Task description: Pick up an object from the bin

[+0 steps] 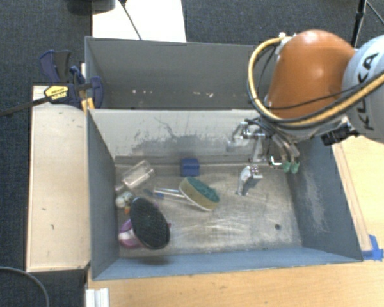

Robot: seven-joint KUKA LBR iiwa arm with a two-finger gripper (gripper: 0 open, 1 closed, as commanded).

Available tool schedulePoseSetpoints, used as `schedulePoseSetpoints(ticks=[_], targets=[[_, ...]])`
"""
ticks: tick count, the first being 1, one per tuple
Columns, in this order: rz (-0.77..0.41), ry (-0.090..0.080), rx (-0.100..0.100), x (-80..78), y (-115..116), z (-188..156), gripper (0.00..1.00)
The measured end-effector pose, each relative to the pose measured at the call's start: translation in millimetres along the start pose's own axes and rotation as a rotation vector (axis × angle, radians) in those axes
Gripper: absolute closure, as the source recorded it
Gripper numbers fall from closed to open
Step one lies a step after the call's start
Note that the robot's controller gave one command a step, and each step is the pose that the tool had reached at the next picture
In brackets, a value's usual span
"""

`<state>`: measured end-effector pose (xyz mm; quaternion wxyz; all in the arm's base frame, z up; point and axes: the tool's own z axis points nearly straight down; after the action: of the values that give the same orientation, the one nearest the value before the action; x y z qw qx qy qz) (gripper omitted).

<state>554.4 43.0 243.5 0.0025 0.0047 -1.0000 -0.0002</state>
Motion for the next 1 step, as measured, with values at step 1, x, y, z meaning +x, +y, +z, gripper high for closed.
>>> schedulePoseSetpoints(ticks=[1], targets=[[-0.198, -0.011, 0.000, -33.6, 11.2, 170.6, 0.00]])
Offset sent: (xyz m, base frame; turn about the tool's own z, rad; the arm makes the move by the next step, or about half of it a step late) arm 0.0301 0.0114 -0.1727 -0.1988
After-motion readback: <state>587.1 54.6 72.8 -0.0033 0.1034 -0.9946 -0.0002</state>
